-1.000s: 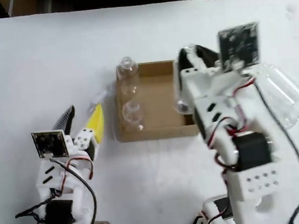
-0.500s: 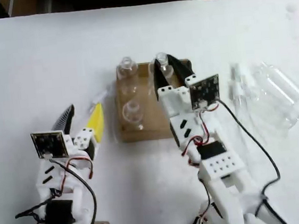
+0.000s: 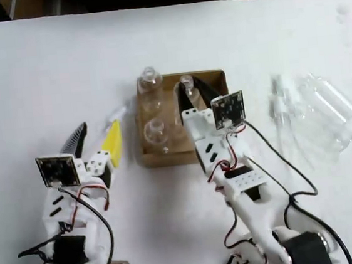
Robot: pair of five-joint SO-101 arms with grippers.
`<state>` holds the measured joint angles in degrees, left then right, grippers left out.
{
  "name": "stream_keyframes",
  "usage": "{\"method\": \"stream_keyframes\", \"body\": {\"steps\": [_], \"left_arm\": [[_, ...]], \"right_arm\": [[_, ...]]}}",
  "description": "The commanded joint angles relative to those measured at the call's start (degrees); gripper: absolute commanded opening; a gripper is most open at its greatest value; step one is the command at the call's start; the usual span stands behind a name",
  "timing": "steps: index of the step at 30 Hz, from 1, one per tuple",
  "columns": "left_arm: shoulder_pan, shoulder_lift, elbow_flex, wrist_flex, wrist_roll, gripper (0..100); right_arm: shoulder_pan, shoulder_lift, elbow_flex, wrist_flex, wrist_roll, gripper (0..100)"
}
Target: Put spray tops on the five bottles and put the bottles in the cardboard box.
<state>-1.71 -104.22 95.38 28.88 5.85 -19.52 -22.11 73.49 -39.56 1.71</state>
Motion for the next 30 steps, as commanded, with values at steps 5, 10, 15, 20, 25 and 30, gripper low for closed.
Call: {"method": "stream_keyframes", "body": {"steps": [5, 10, 15, 20, 25, 30], "left_arm": [[0.2, -0.7, -0.5, -1.5, -0.8, 22], [0.2, -0.7, -0.5, -1.5, -0.8, 22], [0.2, -0.7, -0.6, -1.5, -0.8, 22], [0.2, -0.7, -0.6, -1.5, -0.8, 22], [0.2, -0.7, -0.6, -1.5, -0.8, 22], [0.2, -0.7, -0.6, -1.5, -0.8, 22]], "right_arm": [[-0.7, 12.0, -2.7, -12.7, 0.7, 1.5], [-0.7, 14.2, -2.7, -15.7, 0.7, 1.5], [-2.0, 14.7, -2.8, -16.0, 0.7, 1.5], [-2.1, 14.7, -3.0, -16.0, 0.7, 1.5], [-2.1, 14.7, -2.9, -16.0, 0.7, 1.5], [-2.0, 14.7, -2.7, -16.0, 0.7, 1.5]]}}
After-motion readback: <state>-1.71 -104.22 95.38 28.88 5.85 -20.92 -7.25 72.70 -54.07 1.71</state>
